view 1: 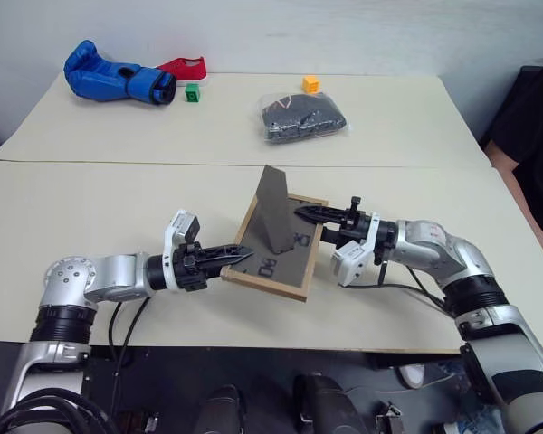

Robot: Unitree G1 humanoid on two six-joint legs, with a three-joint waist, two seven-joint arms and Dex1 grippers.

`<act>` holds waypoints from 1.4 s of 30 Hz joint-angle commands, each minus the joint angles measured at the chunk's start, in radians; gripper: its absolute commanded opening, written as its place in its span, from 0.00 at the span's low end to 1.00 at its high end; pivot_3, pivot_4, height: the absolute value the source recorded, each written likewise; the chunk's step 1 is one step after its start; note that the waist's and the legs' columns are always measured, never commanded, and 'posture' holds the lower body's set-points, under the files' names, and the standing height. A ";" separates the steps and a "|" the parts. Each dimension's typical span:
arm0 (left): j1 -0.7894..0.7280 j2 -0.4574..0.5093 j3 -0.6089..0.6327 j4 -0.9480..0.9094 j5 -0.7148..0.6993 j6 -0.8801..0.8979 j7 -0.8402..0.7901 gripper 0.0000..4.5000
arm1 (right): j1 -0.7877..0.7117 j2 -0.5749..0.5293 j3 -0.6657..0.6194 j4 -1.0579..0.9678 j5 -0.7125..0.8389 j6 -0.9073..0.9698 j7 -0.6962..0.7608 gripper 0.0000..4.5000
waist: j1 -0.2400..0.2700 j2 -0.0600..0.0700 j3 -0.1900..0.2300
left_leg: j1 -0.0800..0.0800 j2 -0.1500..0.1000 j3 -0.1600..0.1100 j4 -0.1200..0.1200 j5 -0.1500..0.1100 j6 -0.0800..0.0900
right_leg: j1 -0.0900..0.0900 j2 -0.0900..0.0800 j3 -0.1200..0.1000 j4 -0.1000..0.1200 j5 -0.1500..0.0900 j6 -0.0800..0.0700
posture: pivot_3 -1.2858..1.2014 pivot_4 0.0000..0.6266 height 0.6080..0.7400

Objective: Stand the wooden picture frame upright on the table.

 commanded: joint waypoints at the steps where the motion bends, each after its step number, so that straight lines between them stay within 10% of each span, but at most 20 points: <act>1: -0.020 0.051 0.048 -0.034 -0.035 0.042 -0.044 0.69 | -0.026 0.001 0.014 -0.027 0.024 -0.025 -0.057 0.28 | -0.004 0.000 0.000 | 0.000 0.000 0.001 0.000 0.000 0.000 | 0.000 0.000 0.001 0.001 0.000 0.000 | 0.52 0.24 1.00; 7: 0.066 0.254 0.089 -0.080 -0.003 0.026 -0.044 0.90 | -0.011 -0.018 0.032 -0.039 0.057 -0.029 -0.079 0.28 | -0.024 0.000 0.000 | 0.000 0.000 0.000 -0.001 0.000 0.000 | 0.000 0.000 0.001 0.002 0.000 0.000 | 0.52 0.24 1.00; 11: 0.209 0.332 0.196 -0.252 0.418 -0.242 -0.364 0.90 | 0.031 -0.045 0.050 -0.059 0.223 -0.014 -0.012 0.28 | -0.021 0.000 0.000 | 0.001 0.000 -0.001 -0.002 0.000 0.000 | 0.000 0.000 0.001 0.001 0.000 -0.001 | 0.52 0.24 1.00; 17: 0.361 0.287 0.152 -0.389 0.982 -0.884 -0.768 1.00 | 0.200 -0.021 0.029 -0.366 1.199 0.790 0.533 0.28 | 0.000 0.001 0.000 | 0.000 0.000 -0.001 -0.001 0.000 0.000 | 0.002 0.000 -0.001 -0.004 0.000 -0.001 | 0.52 0.24 1.00; 20: 0.364 0.222 0.134 -0.425 1.060 -0.978 -0.798 1.00 | 0.177 0.003 -0.037 -0.386 1.371 1.060 0.601 0.28 | 0.007 0.002 0.001 | 0.000 0.001 -0.002 -0.002 -0.001 0.002 | 0.003 -0.001 -0.001 -0.005 0.000 -0.001 | 0.52 0.24 1.00; 42: 0.388 0.116 0.151 -0.462 1.211 -1.097 -0.882 1.00 | 0.045 0.181 -0.265 0.168 1.166 1.292 0.578 0.28 | -0.005 0.002 0.001 | 0.001 0.001 0.000 -0.003 -0.003 0.005 | 0.002 -0.002 0.000 -0.001 0.000 0.000 | 0.52 0.24 1.00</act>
